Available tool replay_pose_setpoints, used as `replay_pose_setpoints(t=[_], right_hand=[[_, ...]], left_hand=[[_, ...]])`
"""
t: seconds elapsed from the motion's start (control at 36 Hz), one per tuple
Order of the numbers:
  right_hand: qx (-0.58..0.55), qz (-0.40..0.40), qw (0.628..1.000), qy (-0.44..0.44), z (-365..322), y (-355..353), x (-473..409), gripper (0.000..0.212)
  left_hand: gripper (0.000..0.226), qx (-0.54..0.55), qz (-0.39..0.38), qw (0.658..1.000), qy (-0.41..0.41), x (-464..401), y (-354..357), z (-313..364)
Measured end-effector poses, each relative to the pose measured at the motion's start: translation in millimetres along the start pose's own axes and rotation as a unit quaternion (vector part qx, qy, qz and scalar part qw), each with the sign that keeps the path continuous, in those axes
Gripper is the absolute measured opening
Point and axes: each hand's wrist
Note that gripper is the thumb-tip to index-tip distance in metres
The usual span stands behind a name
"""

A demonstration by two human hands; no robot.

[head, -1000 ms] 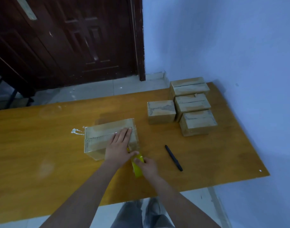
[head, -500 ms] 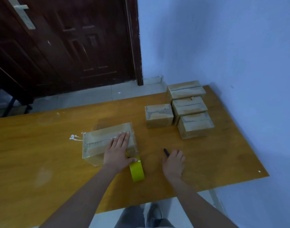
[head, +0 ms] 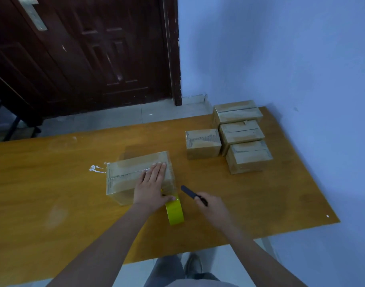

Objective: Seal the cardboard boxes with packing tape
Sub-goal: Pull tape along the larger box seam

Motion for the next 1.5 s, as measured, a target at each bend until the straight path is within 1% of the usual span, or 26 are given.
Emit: replay_pose_setpoints(t=[0.08,0.19,0.28,0.47,0.56,0.67,0.72,0.81,0.89,0.94,1.03,1.06,1.11,1.17,1.22,1.31,1.36,1.39,1.42,1.5], right_hand=[[0.043,-0.032,0.998,-0.037,-14.8,1.7,1.5,0.030],[0.055,-0.033,0.996,-0.056,-25.6,7.1,-6.0,0.034],[0.074,-0.020,0.996,-0.042,-30.4,8.4,-11.8,0.033],[0.095,-0.029,0.995,-0.022,-32.0,6.2,-15.9,0.028],[0.095,-0.012,0.995,0.017,-24.2,3.6,-16.7,0.030],[0.082,0.052,0.990,0.100,-1.6,-8.2,-14.8,0.029],[0.087,0.058,0.986,0.131,11.2,-12.0,-11.4,0.028],[0.108,0.040,0.980,0.165,30.6,-8.0,-7.6,0.031],[0.136,0.017,0.973,0.187,45.6,2.1,-6.1,0.034],[0.162,0.016,0.968,0.190,51.2,8.6,-6.9,0.033],[0.244,0.035,0.952,0.180,47.5,16.2,-11.5,0.035],[0.247,0.051,0.952,0.173,42.8,17.3,-13.5,0.036],[0.183,0.082,0.971,0.128,32.7,19.6,-19.2,0.037],[0.060,0.088,0.993,0.058,19.7,22.9,-27.5,0.037],[-0.054,0.075,0.995,0.023,5.9,28.3,-36.3,0.034],[-0.177,0.007,0.984,0.030,-10.9,35.4,-48.6,0.025],[-0.250,-0.023,0.967,0.039,-15.5,38.8,-51.9,0.010],[-0.287,-0.023,0.957,0.041,-17.5,39.0,-51.8,0.008],[-0.316,-0.020,0.948,0.044,-18.9,39.1,-51.1,0.011],[-0.348,-0.020,0.935,0.065,-18.9,38.5,-46.8,0.011]], left_hand=[[0.110,0.003,0.001,1.000,0.004,0.8,-1.0,0.2],[0.106,-0.006,0.007,1.000,0.003,0.9,-2.9,0.8],[0.108,0.000,0.006,1.000,-0.001,1.0,-0.7,0.3],[0.108,0.001,0.012,1.000,0.005,1.1,-1.3,0.2],[0.111,0.003,0.016,1.000,0.001,0.9,-0.2,0.0],[0.112,0.003,0.012,1.000,0.001,1.5,-0.1,-0.7],[0.112,0.002,0.013,1.000,0.001,1.7,-0.4,-0.2],[0.112,0.003,0.010,1.000,0.002,1.2,-1.0,0.0],[0.111,0.008,0.005,1.000,0.003,1.4,-1.7,-0.4],[0.111,0.003,0.004,1.000,0.002,1.6,-2.1,-0.2],[0.111,0.006,0.000,1.000,-0.001,0.3,-1.6,0.3],[0.111,0.007,-0.003,1.000,-0.003,0.0,-1.4,0.4],[0.111,0.004,-0.003,1.000,-0.004,-0.3,-0.5,0.4],[0.110,0.002,-0.003,1.000,-0.005,-0.4,0.2,0.4],[0.110,-0.004,-0.002,1.000,-0.002,-0.1,0.3,0.6],[0.107,-0.007,0.005,1.000,0.001,0.0,0.0,0.4],[0.103,-0.006,0.012,1.000,0.002,0.5,-0.4,0.2],[0.102,-0.005,0.013,1.000,0.002,0.7,-0.3,0.2],[0.102,-0.004,0.012,1.000,0.002,0.7,0.0,0.1],[0.104,0.005,0.010,1.000,0.006,-0.4,1.7,-1.1]])
Point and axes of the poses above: each hand's wrist, its own x-axis away from the middle knuckle, its own y-axis out of the palm, z = x × y, and after that the axes turned 15 degrees about -y, right-handed
